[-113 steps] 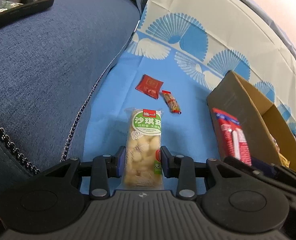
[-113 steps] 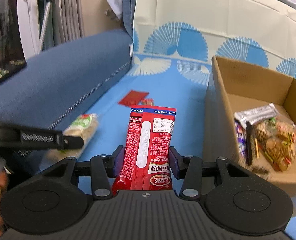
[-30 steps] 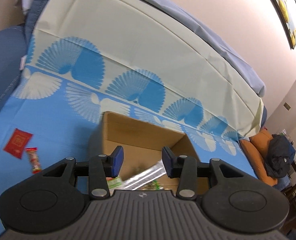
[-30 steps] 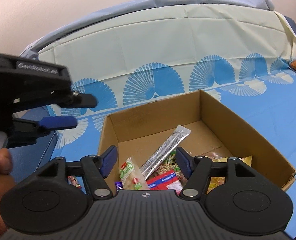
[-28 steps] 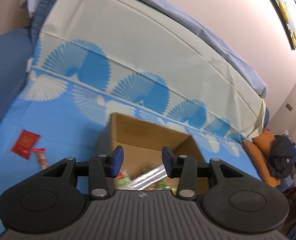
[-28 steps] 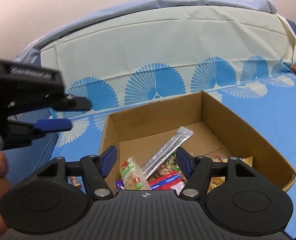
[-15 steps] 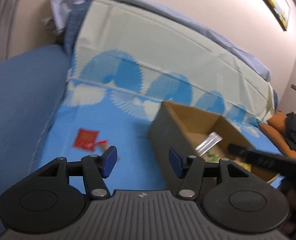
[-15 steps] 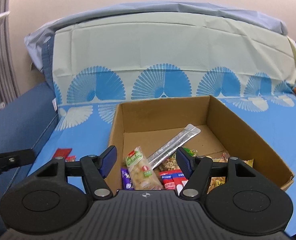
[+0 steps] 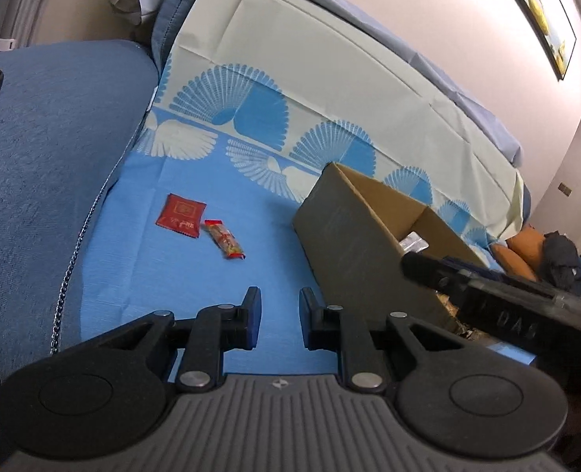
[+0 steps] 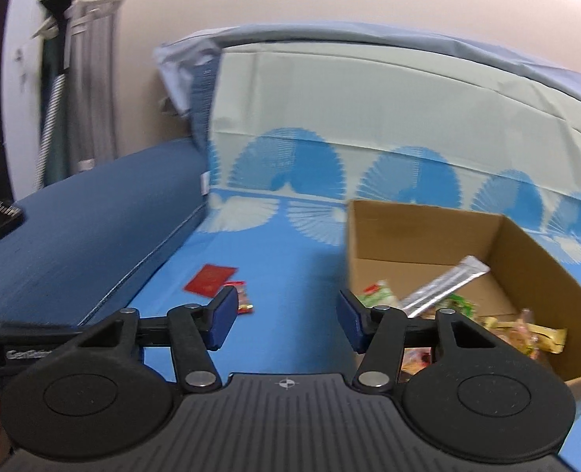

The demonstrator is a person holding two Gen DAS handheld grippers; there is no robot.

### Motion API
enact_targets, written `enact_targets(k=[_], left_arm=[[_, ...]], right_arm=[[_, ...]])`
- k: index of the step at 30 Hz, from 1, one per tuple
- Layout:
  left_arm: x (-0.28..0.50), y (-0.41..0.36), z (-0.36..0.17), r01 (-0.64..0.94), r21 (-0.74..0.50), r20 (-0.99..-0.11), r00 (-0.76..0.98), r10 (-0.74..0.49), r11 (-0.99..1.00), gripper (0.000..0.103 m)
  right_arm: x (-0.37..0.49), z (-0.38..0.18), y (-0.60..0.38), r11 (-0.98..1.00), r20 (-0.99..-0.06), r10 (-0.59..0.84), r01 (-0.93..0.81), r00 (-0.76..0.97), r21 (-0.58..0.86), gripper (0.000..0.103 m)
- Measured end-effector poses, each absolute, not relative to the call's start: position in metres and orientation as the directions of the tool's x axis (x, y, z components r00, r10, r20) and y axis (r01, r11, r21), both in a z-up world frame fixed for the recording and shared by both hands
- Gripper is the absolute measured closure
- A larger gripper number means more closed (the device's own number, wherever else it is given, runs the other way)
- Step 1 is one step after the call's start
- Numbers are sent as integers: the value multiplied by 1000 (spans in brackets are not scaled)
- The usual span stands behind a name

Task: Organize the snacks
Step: 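Move both open tools back to the last two snacks on the sheet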

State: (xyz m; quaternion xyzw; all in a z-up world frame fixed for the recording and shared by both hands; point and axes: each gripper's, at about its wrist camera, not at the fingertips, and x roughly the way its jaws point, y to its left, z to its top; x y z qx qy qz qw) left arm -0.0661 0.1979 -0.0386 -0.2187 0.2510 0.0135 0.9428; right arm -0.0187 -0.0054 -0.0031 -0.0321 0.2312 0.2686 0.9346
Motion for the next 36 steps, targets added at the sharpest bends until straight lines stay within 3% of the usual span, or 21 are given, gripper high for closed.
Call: enact_targets(k=[6, 12, 19, 30, 36], left_arm=[[-64, 210, -43, -166, -477, -459, 885, -83, 863, 82], [-59, 219, -46, -191, -496, -464, 883, -73, 847, 82], [-54, 227, -50, -217, -507, -445, 895, -38, 834, 82], [-49, 242, -54, -373, -482, -441, 885, 149, 793, 82], [-29, 244, -62, -421, -444, -458, 865, 203, 791, 82]], right_arm=[[-25, -6, 2, 831, -458, 526, -548, 717, 96, 51], [-21, -21, 17, 816, -488, 540, -568, 685, 105, 62], [-14, -27, 31, 809, -508, 558, -565, 656, 160, 64], [43, -43, 80, 830, -535, 533, -529, 656, 178, 64], [86, -81, 117, 837, -553, 487, -542, 676, 73, 61]])
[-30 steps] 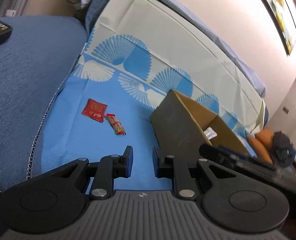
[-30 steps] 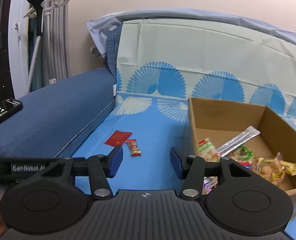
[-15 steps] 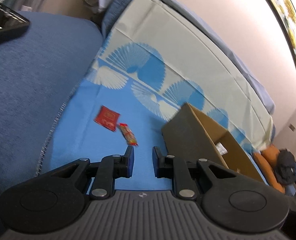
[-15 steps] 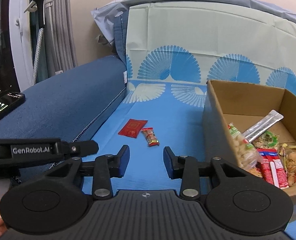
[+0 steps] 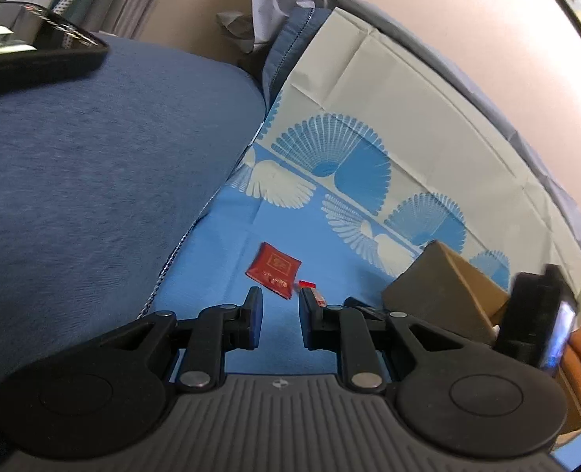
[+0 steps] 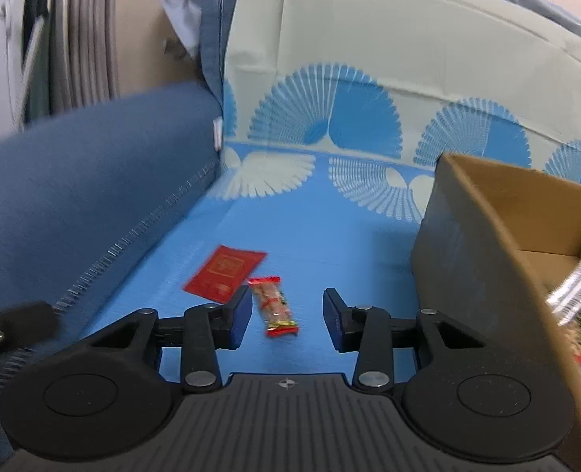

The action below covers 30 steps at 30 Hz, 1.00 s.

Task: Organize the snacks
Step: 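Move both open tools back to the last two snacks on the sheet, then grasp the small red candy with the right tool while left grasps the red square packet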

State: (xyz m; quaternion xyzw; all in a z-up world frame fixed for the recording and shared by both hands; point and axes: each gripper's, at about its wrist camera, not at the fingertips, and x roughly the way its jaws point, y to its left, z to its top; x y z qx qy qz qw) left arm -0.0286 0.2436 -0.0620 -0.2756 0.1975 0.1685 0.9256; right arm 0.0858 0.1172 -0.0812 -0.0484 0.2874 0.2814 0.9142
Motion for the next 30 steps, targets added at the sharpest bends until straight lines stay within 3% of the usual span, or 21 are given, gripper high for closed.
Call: enact_targets(k=[12, 17, 20, 23, 27, 29, 30], left_arm=[[29, 242, -92, -432, -377, -512, 834, 205, 819, 82], [49, 247, -96, -434, -330, -532, 819, 214, 839, 79], [70, 250, -98, -451, -260, -562, 790, 246, 854, 65], [94, 252, -99, -448, -191, -581, 769, 268, 873, 60], [128, 255, -103, -418, -147, -614, 749, 249, 896, 43], [141, 253, -105, -406, -113, -626, 738, 253, 907, 33], [146, 252, -106, -400, -91, -631, 732, 258, 912, 32]], right_arm=[[121, -127, 138, 783, -607, 539, -614, 585, 103, 62], [118, -135, 128, 800, -580, 545, -582, 606, 143, 76], [113, -133, 121, 835, -551, 513, -533, 659, 141, 76], [111, -132, 117, 848, -539, 498, -512, 680, 138, 76], [117, -134, 118, 850, -574, 492, -505, 655, 153, 75], [118, -133, 119, 847, -586, 491, -510, 644, 150, 57], [119, -132, 120, 844, -587, 493, -516, 642, 144, 53]])
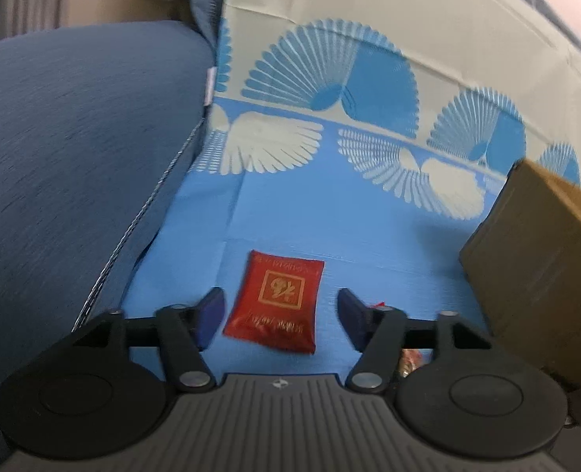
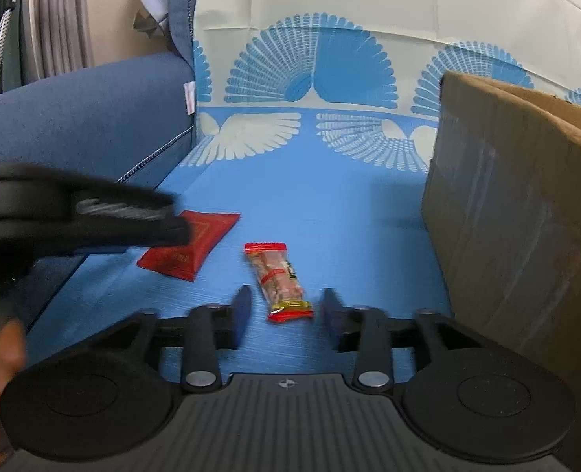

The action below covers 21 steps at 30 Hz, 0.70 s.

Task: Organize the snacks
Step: 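Grasp the small red candy with the right tool while left grasps the red square packet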

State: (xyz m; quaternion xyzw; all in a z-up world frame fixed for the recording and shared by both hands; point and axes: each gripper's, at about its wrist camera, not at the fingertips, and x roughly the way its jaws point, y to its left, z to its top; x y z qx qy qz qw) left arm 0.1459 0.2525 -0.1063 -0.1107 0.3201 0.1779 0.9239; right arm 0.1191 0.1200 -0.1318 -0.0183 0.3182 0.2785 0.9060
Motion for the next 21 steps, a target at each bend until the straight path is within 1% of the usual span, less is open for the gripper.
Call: enact_targets(k=[1, 2, 4, 5, 6, 7, 9, 10, 11, 13, 17, 19, 21], left_arm=[[151, 251, -108, -391, -70, -637, 725, 261, 918, 32], [155, 251, -109, -382, -54, -647, 717, 259, 922, 32], [160, 251, -112, -370, -34, -668, 700, 254, 928, 32], [162, 252, -115, -366, -26, -680, 688, 252, 930, 37], [162, 252, -117, -364, -20, -691, 678, 250, 931, 46], [162, 252, -118, -363, -10, -695, 673, 254, 932, 46], [158, 250, -116, -355, -2, -690, 677, 255, 935, 49], [154, 250, -115, -354, -12, -691, 679, 248, 935, 50], [151, 250, -114, -357, -20, -692, 679, 244, 934, 50], [141, 250, -110, -369, -38, -694, 679, 241, 928, 51], [113, 249, -94, -387, -93, -691, 688, 221, 917, 51], [97, 249, -86, -397, -126, -693, 691, 205, 909, 51], [79, 247, -82, -410, -173, -700, 691, 182, 895, 51]], right_arm=[[120, -131, 122, 842, -588, 491, -523, 644, 131, 47], [121, -130, 125, 839, -589, 488, -531, 644, 114, 45], [125, -130, 128, 829, -598, 496, -548, 630, 111, 45], [127, -132, 129, 825, -605, 500, -552, 620, 116, 46], [128, -134, 129, 825, -612, 499, -552, 613, 121, 47], [129, -135, 129, 825, -617, 500, -551, 608, 126, 47], [130, -135, 130, 820, -611, 507, -559, 608, 124, 57], [129, -135, 131, 815, -608, 511, -568, 607, 118, 69], [128, -135, 133, 809, -606, 515, -577, 606, 111, 76], [125, -135, 135, 803, -604, 518, -588, 606, 98, 78], [113, -130, 137, 788, -595, 537, -608, 599, 98, 79], [107, -124, 135, 784, -597, 546, -610, 588, 116, 84], [102, -116, 129, 785, -613, 551, -601, 566, 150, 84]])
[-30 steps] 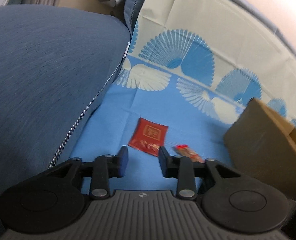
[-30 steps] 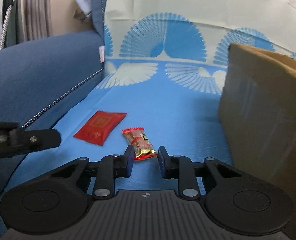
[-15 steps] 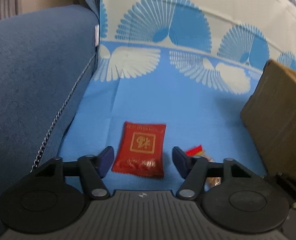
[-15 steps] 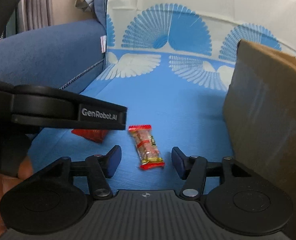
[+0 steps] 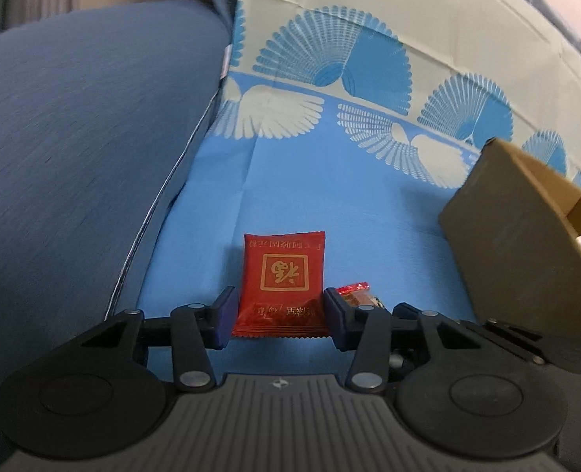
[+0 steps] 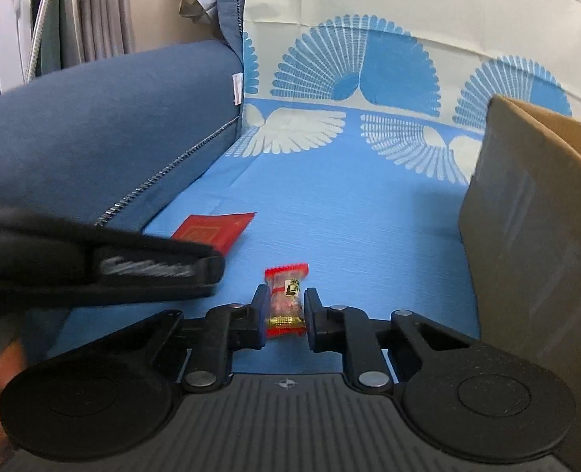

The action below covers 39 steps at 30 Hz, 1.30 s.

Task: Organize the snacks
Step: 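Grasp the small red candy with the right tool while left grasps the red square packet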

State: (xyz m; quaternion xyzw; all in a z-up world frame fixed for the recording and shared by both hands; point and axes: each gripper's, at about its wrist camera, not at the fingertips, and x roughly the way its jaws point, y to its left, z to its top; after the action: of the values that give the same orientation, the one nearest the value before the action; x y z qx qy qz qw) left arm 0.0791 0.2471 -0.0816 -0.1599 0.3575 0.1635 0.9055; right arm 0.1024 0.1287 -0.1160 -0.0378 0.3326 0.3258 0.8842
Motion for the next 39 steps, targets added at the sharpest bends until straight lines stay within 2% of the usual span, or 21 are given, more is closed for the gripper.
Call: enact_targets(k=[7, 11, 17, 24, 28, 35, 39], left_arm=[[12, 238, -83, -470, -288, -729, 673, 127, 834, 51], [-8, 228, -75, -432, -340, -724, 687, 61, 835, 51], [-6, 209, -80, -366, -256, -825, 565, -5, 895, 52], [-26, 209, -77, -387, -261, -819, 573, 9, 884, 51], [-27, 210, -81, -445, -273, -822, 569, 34, 853, 51], [-19, 207, -86, -436, -239, -830, 556, 51, 868, 46], [-14, 202, -88, -430, -213, -828, 556, 72, 877, 40]], right_arm=[[81, -100, 92, 811, -711, 510, -547, 484, 209, 85], [51, -94, 67, 795, -753, 497, -575, 432, 194, 85], [0, -83, 42, 741, -793, 501, -646, 347, 186, 85], [-18, -96, 28, 745, -784, 513, -635, 350, 204, 84], [-17, -101, 31, 728, -780, 532, -648, 328, 224, 80], [-16, -101, 28, 713, -771, 543, -668, 333, 213, 66], [-16, -101, 26, 714, -765, 545, -668, 344, 209, 62]])
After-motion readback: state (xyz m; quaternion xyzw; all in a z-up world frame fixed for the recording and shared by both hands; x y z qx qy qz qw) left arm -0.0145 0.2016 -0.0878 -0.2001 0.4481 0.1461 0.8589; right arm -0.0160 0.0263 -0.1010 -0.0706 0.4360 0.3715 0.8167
